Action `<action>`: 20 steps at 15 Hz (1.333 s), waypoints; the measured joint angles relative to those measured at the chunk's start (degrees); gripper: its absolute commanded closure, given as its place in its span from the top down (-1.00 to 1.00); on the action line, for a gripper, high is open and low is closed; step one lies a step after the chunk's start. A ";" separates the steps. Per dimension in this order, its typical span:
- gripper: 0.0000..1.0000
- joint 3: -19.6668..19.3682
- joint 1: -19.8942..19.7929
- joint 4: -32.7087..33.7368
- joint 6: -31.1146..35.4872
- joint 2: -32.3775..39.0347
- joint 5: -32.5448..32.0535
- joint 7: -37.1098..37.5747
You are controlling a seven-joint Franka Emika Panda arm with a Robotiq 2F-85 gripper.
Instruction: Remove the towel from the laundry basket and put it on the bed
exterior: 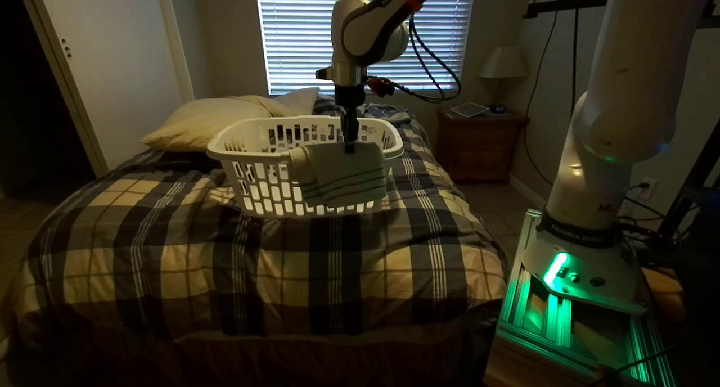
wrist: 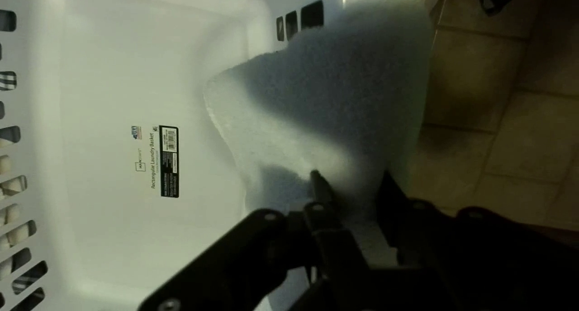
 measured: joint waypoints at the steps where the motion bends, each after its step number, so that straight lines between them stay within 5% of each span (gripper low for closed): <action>1: -0.95 0.02 -0.15 0.38 -0.46 0.00 0.17 -0.29; 14: -0.88 -0.76 -2.97 0.44 -2.47 -7.45 5.34 -1.19; 20: -0.88 -3.31 -2.95 -1.29 -13.21 -17.25 10.46 -1.18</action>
